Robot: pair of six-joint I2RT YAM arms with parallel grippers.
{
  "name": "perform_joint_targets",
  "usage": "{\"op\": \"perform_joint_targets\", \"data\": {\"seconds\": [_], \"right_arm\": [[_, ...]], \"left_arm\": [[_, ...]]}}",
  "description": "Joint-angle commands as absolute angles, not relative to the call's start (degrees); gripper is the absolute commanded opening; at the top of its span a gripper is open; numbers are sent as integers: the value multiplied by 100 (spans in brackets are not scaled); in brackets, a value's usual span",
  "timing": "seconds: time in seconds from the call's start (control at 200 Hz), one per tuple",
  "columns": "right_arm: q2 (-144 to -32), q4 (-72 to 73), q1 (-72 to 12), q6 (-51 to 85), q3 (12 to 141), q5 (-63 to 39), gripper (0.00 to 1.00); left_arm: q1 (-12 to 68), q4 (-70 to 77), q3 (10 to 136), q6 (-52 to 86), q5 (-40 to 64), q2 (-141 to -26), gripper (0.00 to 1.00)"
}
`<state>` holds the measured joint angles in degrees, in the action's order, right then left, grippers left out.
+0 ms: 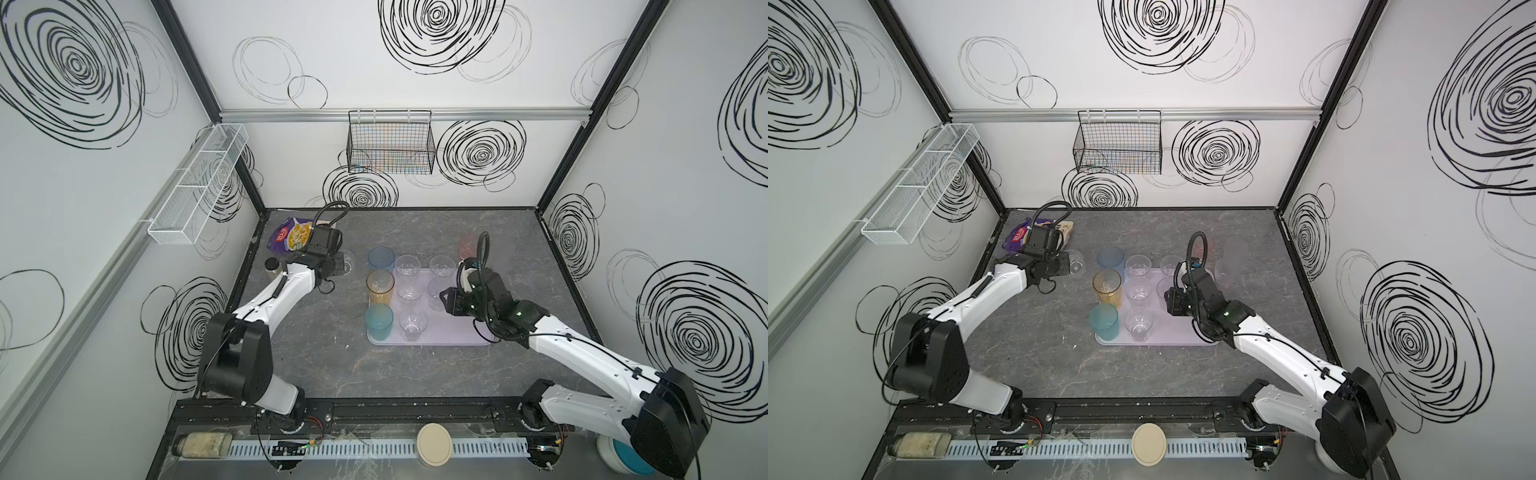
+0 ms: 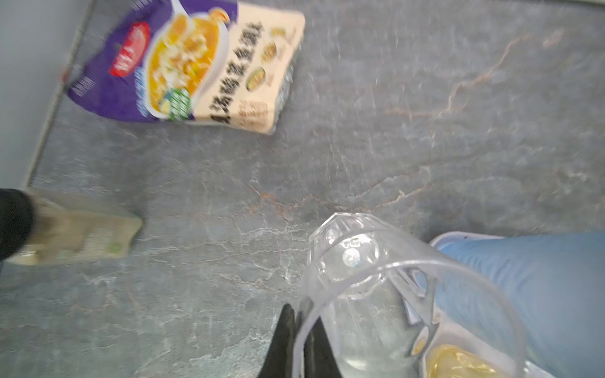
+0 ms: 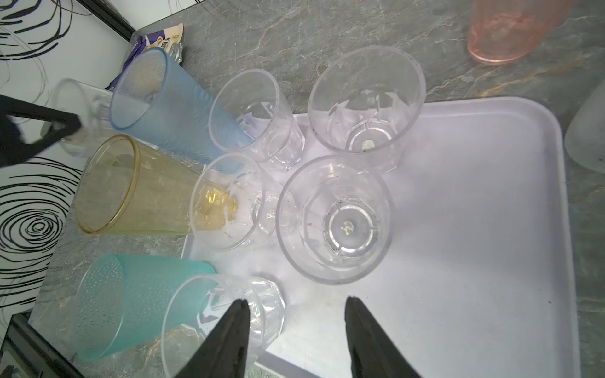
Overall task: Place the glasses into the tray
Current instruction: Pick up the glass from the center of the table, then place the glass on the tray.
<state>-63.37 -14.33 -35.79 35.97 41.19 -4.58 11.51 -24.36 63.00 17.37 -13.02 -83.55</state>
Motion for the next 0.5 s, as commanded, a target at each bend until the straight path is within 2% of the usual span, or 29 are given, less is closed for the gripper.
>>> {"op": "perform_joint_targets", "data": {"seconds": [0.0, 0.12, 0.22, 0.36, 0.495], "right_arm": [[-6221, -1625, -3444, 3525, 4294, -321, 52], [-6201, -1756, -3085, 3431, 4416, -446, 52], [-6064, -1766, -2624, 3326, 4421, -658, 52], [-5862, -1760, -1972, 3185, 4332, -779, 52], [-5789, -1725, -1290, 3147, 4209, -1146, 52]], "left_arm": [[989, -2459, 6412, 1672, -1661, -7593, 0], [1180, -2795, 6757, 1714, -1611, -7147, 0], [1791, -3071, 7150, 1792, -1792, -6928, 0], [3472, -3171, 7456, 2066, -2148, -6852, 0], [4998, -3171, 7589, 2360, -2127, -7368, 0]]}}
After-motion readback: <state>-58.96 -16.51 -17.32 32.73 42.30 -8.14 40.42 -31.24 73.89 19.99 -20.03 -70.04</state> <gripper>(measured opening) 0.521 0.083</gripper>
